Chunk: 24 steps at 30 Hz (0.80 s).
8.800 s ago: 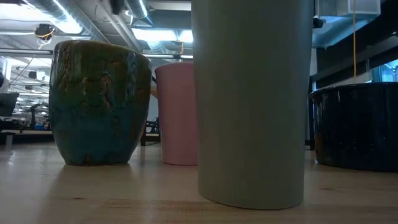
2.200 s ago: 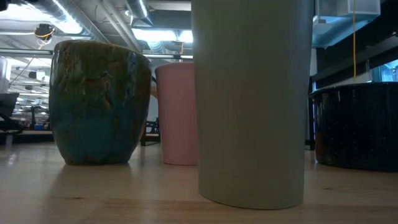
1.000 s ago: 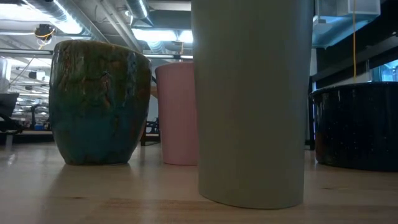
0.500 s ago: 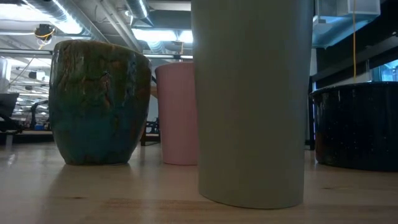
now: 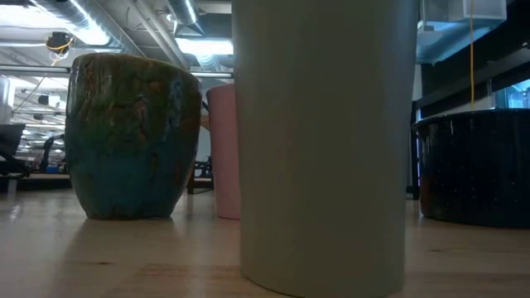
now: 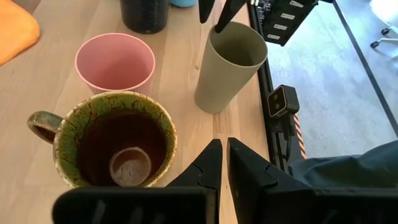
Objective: Stack small to large cups/mugs on shelf
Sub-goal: Put the gray cup on the shelf
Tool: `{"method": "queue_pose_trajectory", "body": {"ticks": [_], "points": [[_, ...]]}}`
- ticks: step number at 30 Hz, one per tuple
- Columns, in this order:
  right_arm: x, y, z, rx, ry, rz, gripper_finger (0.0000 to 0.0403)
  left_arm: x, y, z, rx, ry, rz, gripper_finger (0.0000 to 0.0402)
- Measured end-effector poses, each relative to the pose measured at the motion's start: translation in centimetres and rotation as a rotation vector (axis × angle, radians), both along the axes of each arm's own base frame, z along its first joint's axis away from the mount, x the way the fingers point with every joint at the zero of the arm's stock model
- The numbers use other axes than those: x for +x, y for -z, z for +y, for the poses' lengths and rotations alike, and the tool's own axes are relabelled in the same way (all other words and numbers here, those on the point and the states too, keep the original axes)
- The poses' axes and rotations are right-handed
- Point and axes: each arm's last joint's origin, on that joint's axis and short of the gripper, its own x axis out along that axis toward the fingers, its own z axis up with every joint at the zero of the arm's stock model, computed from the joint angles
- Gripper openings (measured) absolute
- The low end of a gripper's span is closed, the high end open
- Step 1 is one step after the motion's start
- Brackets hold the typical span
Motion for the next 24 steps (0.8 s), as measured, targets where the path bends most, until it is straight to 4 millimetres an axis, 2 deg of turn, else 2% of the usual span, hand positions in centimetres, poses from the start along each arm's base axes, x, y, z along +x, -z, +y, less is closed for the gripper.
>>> {"method": "queue_pose_trajectory", "body": {"ticks": [13,24], "points": [[-0.02,0.02,0.01,0.005,-0.002,0.006,0.0109,0.02,-0.01,0.06,0.012,-0.017,-0.010,0.0018],[-0.04,0.02,0.12,0.036,-0.008,0.020,0.0051,-0.08,0.15,0.17,0.030,-0.017,0.006,0.0018]]}}
